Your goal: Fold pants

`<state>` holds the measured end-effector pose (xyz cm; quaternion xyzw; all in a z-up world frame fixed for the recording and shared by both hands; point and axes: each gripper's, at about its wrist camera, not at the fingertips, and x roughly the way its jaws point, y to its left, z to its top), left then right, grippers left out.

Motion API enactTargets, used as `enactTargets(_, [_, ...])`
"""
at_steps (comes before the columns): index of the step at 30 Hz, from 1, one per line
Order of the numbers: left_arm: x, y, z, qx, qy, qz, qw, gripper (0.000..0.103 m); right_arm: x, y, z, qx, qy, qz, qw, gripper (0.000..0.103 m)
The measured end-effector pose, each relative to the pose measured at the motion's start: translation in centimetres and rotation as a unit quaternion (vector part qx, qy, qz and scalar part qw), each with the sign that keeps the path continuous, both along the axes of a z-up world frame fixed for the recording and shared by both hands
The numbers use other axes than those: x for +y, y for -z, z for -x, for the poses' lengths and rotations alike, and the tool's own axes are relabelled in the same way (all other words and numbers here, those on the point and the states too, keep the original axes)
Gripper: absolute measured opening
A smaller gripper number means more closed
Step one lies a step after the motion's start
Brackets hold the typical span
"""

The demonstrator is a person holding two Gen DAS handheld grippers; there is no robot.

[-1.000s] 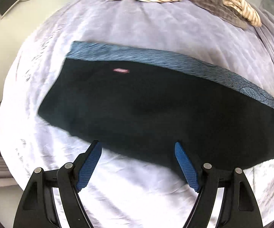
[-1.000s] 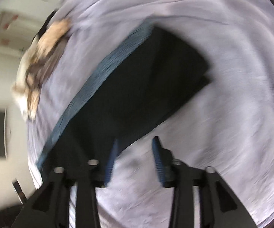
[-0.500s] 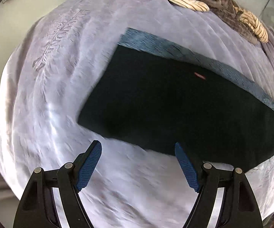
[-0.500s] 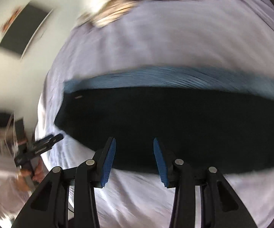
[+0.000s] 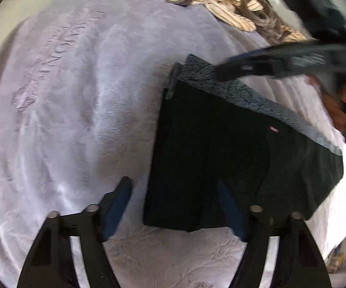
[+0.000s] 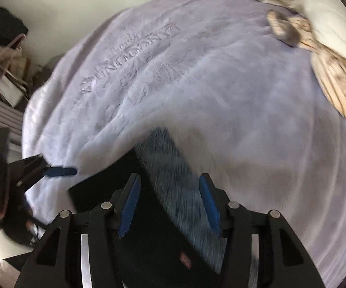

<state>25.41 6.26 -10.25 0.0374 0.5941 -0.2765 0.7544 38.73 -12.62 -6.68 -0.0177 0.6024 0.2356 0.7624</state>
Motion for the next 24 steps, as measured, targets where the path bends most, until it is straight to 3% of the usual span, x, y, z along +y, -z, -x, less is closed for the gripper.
enactTargets(1, [-0.1, 0.1, -0.1, 0.003, 0.004, 0.008, 1.0000, 0.070, 0.2, 0.2, -0.4, 0.004, -0.003, 0.005, 1.000, 0.055])
enactTargets(3, [-0.2, 0.2, 0.0, 0.003, 0.012, 0.020, 0.9997, 0.056, 0.8, 1.1, -1.5, 0.020, -0.011, 0.012, 1.000, 0.053])
enactTargets(4, [-0.3, 0.4, 0.0, 0.006, 0.016, 0.019, 0.9997, 0.052, 1.0, 1.8, -1.9, 0.037, -0.013, 0.012, 0.999, 0.046])
enactTargets(5, [-0.4, 0.4, -0.1, 0.006, 0.016, 0.018, 0.9997, 0.050, 1.0, 2.2, -2.2, 0.050, -0.012, 0.011, 0.999, 0.014])
enactTargets(6, [-0.3, 0.4, 0.0, 0.005, 0.014, 0.021, 0.9997, 0.049, 1.0, 2.4, -2.3, 0.058, -0.010, 0.010, 0.998, 0.009])
enactTargets(11, [1.0, -0.7, 1.1, -0.007, 0.004, 0.020, 0.9998, 0.048, 1.5, -1.1, -0.6, 0.031, -0.037, -0.033, 0.998, 0.007])
enactTargets(15, [1.2, -0.5, 1.7, -0.025, -0.008, -0.015, 0.9995, 0.048, 2.2, -0.2, -1.2, 0.045, -0.030, -0.041, 0.998, 0.007])
enactTargets(17, [1.6, -0.3, 1.9, -0.030, -0.026, -0.030, 0.9988, 0.061, 2.4, 1.8, -1.8, 0.055, -0.011, -0.034, 0.998, 0.007])
enactTargets(20, [1.8, -1.3, 1.8, -0.036, -0.049, -0.025, 0.9979, 0.063, 1.7, 4.5, -2.5, 0.060, 0.047, -0.013, 0.997, 0.009])
enactTargets(21, [1.6, -1.7, 1.7, -0.037, -0.047, -0.020, 0.9980, 0.063, 1.4, 4.4, -2.4, 0.059, 0.062, -0.020, 0.996, 0.013])
enactTargets(23, [0.7, -2.8, 1.7, -0.042, -0.034, -0.007, 0.9985, 0.085, 0.0, 2.9, -1.3, 0.047, 0.103, -0.045, 0.993, 0.017])
enactTargets(24, [0.1, -3.4, 1.7, -0.050, -0.028, 0.002, 0.9983, 0.086, -0.7, 2.1, -0.6, 0.043, 0.114, -0.052, 0.991, 0.017])
